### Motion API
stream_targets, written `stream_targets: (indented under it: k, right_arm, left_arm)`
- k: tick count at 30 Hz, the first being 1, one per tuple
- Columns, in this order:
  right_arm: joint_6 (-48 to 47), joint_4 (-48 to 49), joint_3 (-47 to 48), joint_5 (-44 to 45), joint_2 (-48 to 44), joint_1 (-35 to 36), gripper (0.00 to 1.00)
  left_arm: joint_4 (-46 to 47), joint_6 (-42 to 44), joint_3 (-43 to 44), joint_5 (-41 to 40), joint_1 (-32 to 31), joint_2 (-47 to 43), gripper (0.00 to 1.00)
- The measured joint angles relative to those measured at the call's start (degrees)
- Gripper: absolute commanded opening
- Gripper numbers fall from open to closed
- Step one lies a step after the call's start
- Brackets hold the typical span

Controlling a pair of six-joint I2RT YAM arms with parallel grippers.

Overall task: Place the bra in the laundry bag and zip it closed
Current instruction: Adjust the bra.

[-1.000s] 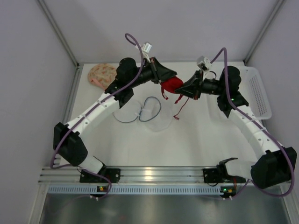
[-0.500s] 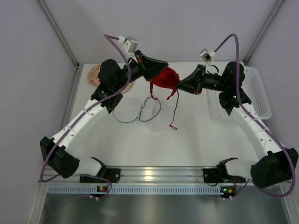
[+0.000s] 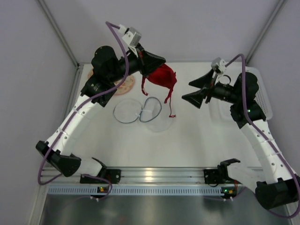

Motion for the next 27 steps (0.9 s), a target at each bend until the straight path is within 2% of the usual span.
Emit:
stream_targets:
  k: [4,11,18,24,27]
  right_arm:
    - [-3.96,5.01,-4.17,-1.31,-2.14,0.04,0.91]
    - [-5.9,14.14,-5.38,-1.27,7.5,1.4,0.95]
    - [-0.74,27.65,-5.49,-5.16,11.89,4.46,0.95]
    - [0.87,33.42,-5.42,-8.9,12.22,8.68,0.94]
    - [1.11,35.39,-5.31,-8.87,12.55,9.86,0.88]
  left_arm:
    - [-2.93,-0.17,1.25,2.84,0.02,-0.04,0.0]
    - [-6.25,-1.79,1.25,8.63,0.02,-0.33,0.0]
    - [-6.99,-3.39,0.94,7.91,0.02,-3.19,0.0]
    - [-7.56,-3.89,0.48,5.09,0.02,-3.56,0.0]
    - [-8.02,-4.35,0.48,4.85,0.02,-3.37,0.0]
